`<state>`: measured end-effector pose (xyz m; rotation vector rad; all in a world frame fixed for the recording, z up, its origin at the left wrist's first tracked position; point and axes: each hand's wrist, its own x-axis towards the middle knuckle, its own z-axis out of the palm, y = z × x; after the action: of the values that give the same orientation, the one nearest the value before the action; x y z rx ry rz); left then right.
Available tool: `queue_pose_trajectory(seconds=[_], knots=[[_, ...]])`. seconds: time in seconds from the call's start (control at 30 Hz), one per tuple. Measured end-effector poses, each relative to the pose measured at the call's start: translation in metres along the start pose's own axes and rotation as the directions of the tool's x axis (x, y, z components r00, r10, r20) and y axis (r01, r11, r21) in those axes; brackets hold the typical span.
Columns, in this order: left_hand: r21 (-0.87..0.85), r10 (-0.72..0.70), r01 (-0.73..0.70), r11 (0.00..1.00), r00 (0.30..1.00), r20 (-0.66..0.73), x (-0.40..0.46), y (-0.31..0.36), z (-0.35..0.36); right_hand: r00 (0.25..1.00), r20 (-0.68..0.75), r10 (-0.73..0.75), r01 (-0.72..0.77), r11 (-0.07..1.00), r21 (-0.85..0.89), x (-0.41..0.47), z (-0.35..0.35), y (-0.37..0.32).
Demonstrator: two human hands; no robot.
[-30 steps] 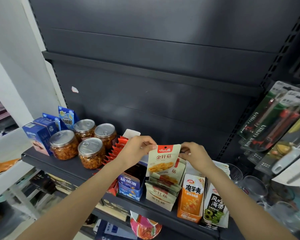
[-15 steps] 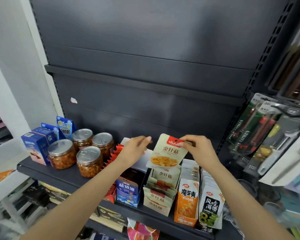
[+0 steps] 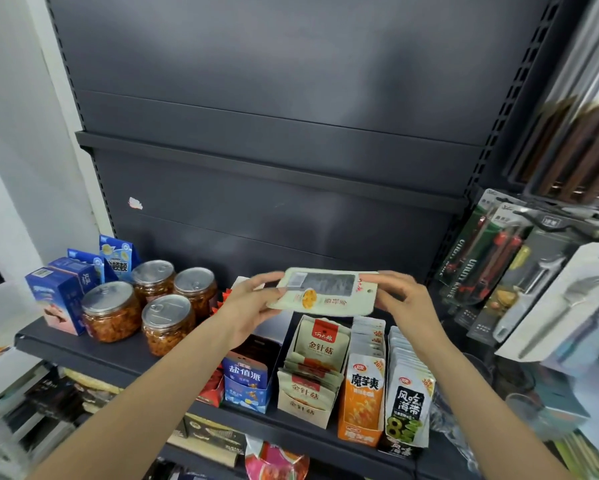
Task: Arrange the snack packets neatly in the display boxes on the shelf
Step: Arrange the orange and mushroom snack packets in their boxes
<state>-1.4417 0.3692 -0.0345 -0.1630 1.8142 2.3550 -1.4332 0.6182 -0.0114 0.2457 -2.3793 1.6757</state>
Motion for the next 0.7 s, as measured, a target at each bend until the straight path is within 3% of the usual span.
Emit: queue_pose_trajectory(seconds=[0.1, 0.3, 0.4, 0.57, 0.7], knots=[[0.063, 0.104, -0.107, 0.992, 0.994, 0.034, -0.011, 0.005, -0.001, 0.981, 0.03, 0.189, -0.19, 0.942, 0.278, -0.007, 0.004, 0.002], [0.354, 0.282, -0.29, 0.889, 0.957, 0.075, -0.025, 0.006, -0.004, 0.981, 0.03, 0.193, -0.192, 0.925, 0.327, -0.015, 0.014, 0.012], [0.419, 0.342, -0.352, 0.837, 0.934, 0.103, -0.03, 0.005, -0.005, 0.983, 0.002, 0.185, -0.173, 0.916, 0.361, -0.017, 0.016, 0.012], [0.411, 0.316, -0.333, 0.848, 0.942, 0.111, -0.025, -0.005, -0.011, 0.98, 0.004, 0.198, -0.184, 0.899, 0.397, -0.023, 0.019, 0.017], [0.274, 0.194, -0.207, 0.939, 0.978, 0.073, -0.014, -0.011, -0.011, 0.986, 0.013, 0.165, -0.158, 0.914, 0.374, -0.023, 0.011, 0.017]])
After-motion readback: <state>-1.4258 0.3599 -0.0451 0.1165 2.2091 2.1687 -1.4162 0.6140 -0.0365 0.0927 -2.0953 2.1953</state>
